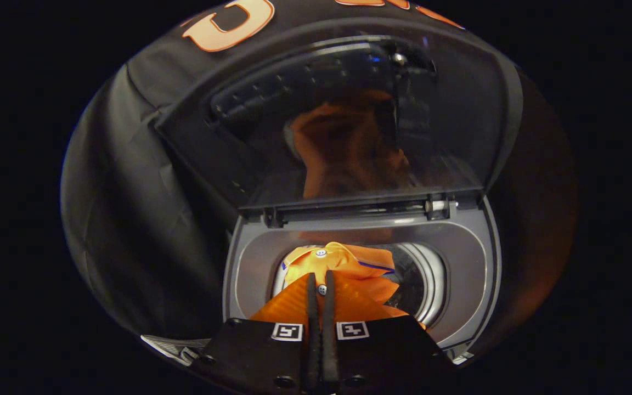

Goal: Put the clothes into the washing machine and then close the washing machine lid.

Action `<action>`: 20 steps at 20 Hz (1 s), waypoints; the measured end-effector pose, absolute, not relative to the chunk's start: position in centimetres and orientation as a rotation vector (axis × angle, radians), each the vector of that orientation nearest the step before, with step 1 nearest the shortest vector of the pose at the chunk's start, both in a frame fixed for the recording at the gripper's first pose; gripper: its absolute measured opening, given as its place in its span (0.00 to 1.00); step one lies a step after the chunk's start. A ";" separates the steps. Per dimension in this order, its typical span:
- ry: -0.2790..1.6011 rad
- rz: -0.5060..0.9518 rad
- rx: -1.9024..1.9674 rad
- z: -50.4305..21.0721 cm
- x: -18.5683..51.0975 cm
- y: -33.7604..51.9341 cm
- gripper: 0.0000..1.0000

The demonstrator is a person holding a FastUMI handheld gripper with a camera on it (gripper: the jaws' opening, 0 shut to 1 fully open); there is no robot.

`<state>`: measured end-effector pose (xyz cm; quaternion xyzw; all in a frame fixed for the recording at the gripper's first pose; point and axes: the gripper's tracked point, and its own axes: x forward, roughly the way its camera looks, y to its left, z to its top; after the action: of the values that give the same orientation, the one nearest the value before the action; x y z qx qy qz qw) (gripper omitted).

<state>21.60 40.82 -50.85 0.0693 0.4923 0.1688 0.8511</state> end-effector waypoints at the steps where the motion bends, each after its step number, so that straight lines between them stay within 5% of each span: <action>1: 1.052 0.351 0.138 -51.4 21.5 40.7 0.09; 17: 1.114 0.237 0.025 -57.4 22.5 39.5 0.09; 20: 1.115 0.225 0.012 -57.5 22.5 39.1 0.15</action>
<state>22.49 39.09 -57.47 0.0057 0.5279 0.1063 0.8426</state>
